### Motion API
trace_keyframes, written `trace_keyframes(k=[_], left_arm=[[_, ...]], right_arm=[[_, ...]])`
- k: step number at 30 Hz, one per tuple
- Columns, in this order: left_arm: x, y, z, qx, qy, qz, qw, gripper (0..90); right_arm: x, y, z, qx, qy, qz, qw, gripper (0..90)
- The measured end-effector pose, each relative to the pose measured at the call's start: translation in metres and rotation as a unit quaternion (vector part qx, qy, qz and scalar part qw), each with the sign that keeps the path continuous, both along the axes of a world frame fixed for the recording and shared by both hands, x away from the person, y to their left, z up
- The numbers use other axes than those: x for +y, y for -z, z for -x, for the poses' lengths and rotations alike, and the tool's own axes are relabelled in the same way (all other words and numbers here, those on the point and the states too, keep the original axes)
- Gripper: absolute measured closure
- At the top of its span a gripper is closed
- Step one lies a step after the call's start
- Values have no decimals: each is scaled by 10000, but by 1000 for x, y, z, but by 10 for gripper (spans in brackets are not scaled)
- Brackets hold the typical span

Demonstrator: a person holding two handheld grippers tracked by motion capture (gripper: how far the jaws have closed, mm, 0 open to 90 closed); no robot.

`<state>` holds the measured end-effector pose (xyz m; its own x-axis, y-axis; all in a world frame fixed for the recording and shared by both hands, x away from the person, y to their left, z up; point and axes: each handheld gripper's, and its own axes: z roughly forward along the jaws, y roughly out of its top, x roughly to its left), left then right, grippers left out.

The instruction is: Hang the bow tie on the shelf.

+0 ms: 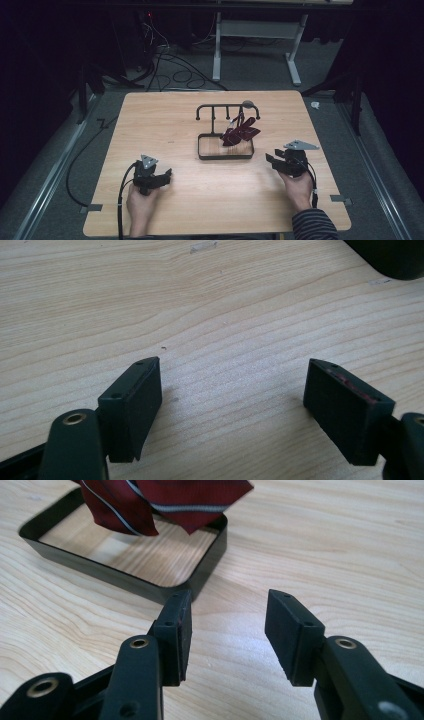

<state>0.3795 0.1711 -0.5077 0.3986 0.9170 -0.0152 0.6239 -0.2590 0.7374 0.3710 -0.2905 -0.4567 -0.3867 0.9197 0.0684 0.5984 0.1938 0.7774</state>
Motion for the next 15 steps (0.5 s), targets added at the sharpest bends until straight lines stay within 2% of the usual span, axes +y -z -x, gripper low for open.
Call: trace_keyframes(k=[10, 15], left_arm=[[0, 0, 0, 0, 3, -4, 10000, 238], [0, 0, 0, 0, -1, 0, 10000, 238]], right_arm=[[-1, 15, 0, 144, 126, 234, 9995, 527], [0, 20, 0, 99, 196, 391, 9990, 510]])
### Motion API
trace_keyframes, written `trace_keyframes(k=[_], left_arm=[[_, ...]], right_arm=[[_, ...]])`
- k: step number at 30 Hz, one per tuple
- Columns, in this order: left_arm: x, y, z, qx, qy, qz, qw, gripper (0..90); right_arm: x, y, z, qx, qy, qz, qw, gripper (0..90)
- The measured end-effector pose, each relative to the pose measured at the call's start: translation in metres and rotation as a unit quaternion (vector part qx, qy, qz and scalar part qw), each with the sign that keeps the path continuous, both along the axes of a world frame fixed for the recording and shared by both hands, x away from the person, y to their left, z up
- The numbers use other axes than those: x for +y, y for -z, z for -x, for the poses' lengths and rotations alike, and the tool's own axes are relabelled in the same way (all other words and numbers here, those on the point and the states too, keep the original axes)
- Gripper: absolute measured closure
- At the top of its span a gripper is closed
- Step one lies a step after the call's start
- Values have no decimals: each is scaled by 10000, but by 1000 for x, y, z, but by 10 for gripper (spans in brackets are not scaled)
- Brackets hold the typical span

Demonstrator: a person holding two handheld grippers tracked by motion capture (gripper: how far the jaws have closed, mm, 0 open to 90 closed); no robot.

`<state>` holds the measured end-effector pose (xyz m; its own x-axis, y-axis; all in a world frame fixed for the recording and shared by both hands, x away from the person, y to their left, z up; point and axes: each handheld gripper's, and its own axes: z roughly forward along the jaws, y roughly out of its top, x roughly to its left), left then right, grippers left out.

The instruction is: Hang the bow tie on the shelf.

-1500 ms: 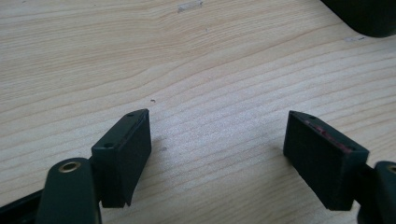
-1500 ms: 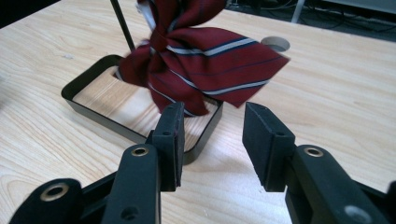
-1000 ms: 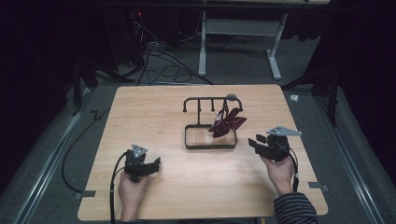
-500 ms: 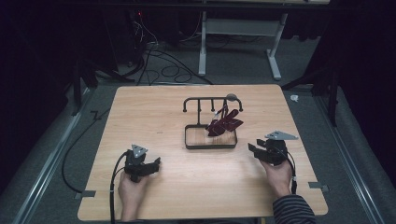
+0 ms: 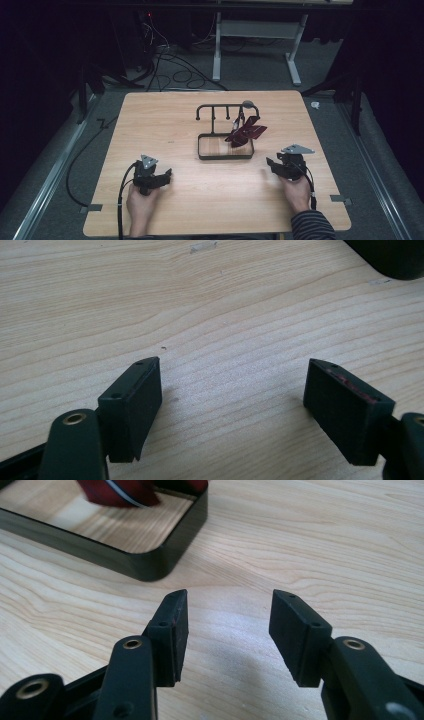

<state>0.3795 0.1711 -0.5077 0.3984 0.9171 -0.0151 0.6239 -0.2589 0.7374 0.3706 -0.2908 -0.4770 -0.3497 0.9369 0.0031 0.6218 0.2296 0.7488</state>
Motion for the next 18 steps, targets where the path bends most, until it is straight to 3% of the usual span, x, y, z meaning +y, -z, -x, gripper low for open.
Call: trace_keyframes(k=[5, 18], left_arm=[[0, 0, 0, 0, 1, -3, 10000, 238], [0, 0, 0, -2, -4, 0, 10000, 238]], right_arm=[[2, 8, 1, -4, 57, 230, 9997, 486], [3, 19, 6, 42, 116, 400, 9991, 472]])
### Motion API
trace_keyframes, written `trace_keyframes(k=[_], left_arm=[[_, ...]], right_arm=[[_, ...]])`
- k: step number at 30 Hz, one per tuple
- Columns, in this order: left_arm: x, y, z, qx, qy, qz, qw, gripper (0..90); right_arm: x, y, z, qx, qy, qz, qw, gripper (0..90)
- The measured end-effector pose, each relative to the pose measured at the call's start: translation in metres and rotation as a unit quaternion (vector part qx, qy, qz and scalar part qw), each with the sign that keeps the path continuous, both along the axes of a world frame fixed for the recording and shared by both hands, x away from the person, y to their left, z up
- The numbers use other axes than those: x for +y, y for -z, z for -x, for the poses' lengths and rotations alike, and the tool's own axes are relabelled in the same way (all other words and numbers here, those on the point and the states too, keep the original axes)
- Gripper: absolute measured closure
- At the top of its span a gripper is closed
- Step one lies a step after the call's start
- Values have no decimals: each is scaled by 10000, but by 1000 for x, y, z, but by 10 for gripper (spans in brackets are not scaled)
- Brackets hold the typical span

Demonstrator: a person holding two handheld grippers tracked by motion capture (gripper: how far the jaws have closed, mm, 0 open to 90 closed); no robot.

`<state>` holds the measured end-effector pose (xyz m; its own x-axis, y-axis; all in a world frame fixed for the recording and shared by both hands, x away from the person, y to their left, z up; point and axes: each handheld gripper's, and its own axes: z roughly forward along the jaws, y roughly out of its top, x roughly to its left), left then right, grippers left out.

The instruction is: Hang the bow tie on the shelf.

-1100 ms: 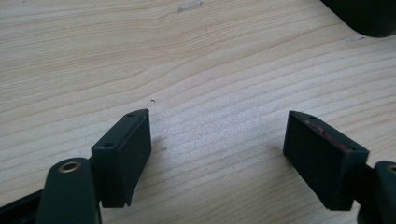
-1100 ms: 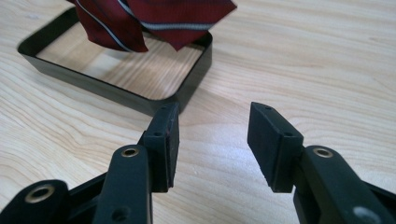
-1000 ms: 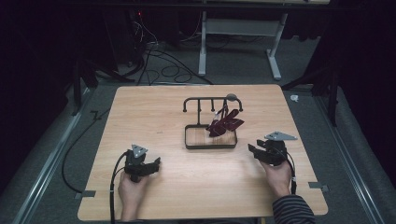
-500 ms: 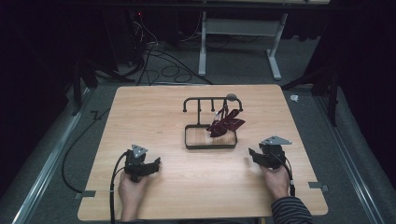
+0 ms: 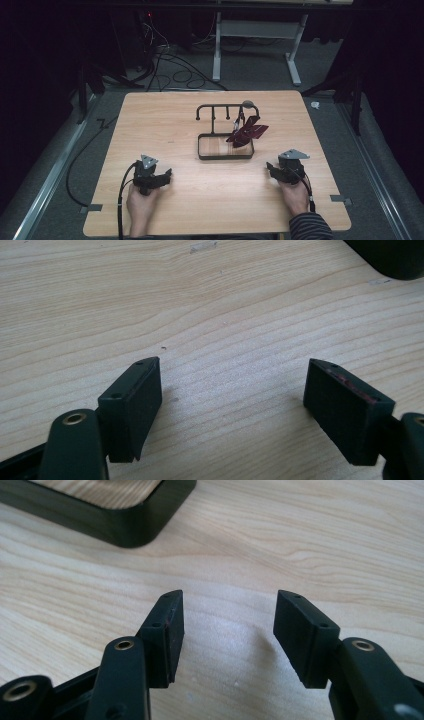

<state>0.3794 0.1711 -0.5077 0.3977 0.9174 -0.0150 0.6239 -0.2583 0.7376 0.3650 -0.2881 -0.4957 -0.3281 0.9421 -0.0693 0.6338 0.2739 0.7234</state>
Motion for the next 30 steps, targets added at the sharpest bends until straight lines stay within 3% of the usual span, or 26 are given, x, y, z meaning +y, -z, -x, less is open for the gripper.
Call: trace_keyframes(k=[8, 11, 30], left_arm=[[0, 0, 0, 4, 5, -3, 10000, 238], [0, 0, 0, 1, 10, -7, 10000, 238], [0, 0, 0, 0, 9, 0, 10000, 238]], right_arm=[[-1, 5, 3, -56, -27, 14, 10000, 456], [-7, 6, 1, 57, -24, -298, 9995, 413], [-5, 6, 1, 65, -57, -258, 9996, 397]])
